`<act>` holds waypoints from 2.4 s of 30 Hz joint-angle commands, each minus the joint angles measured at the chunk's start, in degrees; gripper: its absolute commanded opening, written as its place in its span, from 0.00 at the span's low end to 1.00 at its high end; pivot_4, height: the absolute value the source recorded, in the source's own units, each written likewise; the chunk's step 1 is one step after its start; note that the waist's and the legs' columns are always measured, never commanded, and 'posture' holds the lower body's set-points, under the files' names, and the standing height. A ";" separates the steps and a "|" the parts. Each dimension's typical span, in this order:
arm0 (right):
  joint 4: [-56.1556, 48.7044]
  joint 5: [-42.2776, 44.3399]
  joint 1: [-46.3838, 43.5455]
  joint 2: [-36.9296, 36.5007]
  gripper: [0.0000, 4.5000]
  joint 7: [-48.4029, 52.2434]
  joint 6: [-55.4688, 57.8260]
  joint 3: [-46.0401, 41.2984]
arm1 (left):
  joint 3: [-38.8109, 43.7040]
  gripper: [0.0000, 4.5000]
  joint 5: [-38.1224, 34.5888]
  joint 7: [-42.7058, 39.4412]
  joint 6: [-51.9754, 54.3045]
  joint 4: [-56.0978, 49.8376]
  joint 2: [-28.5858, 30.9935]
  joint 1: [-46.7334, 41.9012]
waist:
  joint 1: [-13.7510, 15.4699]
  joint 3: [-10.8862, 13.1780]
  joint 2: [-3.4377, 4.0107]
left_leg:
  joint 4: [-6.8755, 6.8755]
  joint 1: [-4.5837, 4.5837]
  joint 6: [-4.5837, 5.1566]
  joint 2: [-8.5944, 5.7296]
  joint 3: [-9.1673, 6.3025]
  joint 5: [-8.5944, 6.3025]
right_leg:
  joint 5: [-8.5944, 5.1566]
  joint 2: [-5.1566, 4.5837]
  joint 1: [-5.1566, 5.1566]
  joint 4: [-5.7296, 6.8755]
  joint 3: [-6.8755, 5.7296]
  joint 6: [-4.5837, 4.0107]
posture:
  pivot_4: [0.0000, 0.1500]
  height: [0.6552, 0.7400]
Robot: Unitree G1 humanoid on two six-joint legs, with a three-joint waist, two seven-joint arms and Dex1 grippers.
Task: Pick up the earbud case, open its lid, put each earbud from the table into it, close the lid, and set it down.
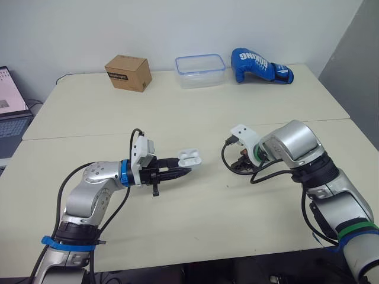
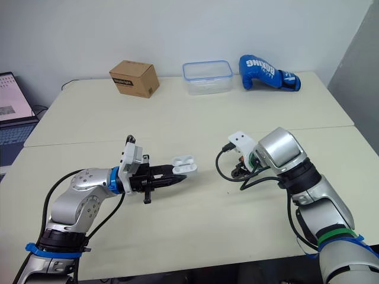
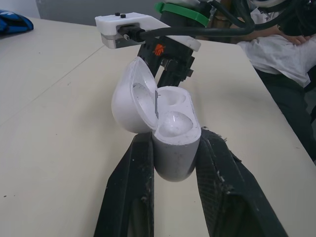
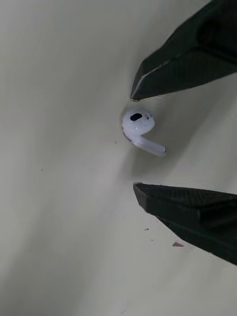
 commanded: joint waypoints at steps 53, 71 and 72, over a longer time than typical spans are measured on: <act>-13.21 -9.53 3.31 -33.56 0.09 31.21 -50.71 21.19 | -0.83 0.18 1.45 0.71 -3.65 -1.69 0.13 1.44 | 0.02 0.01 -0.01 | -0.03 0.04 0.02 0.05 0.10 -0.01 | -0.02 0.04 0.07 -0.08 -0.04 0.04 | 1.00 0.89; -7.55 -24.48 10.58 -30.81 0.09 46.37 -72.74 14.64 | -0.91 0.18 1.46 0.92 -3.52 -2.11 0.56 1.80 | 0.26 0.01 -0.01 | -0.03 0.05 0.01 0.05 0.16 -0.01 | -0.01 0.03 0.06 -0.09 0.03 0.03 | 1.00 0.89; -7.40 -25.05 10.84 -30.54 0.09 46.58 -73.32 14.25 | -0.93 0.18 1.46 0.92 -3.51 -2.11 0.56 1.78 | 0.26 0.01 -0.01 | -0.03 0.05 0.01 0.05 0.15 -0.01 | -0.01 0.03 0.06 -0.09 0.02 0.03 | 1.00 0.89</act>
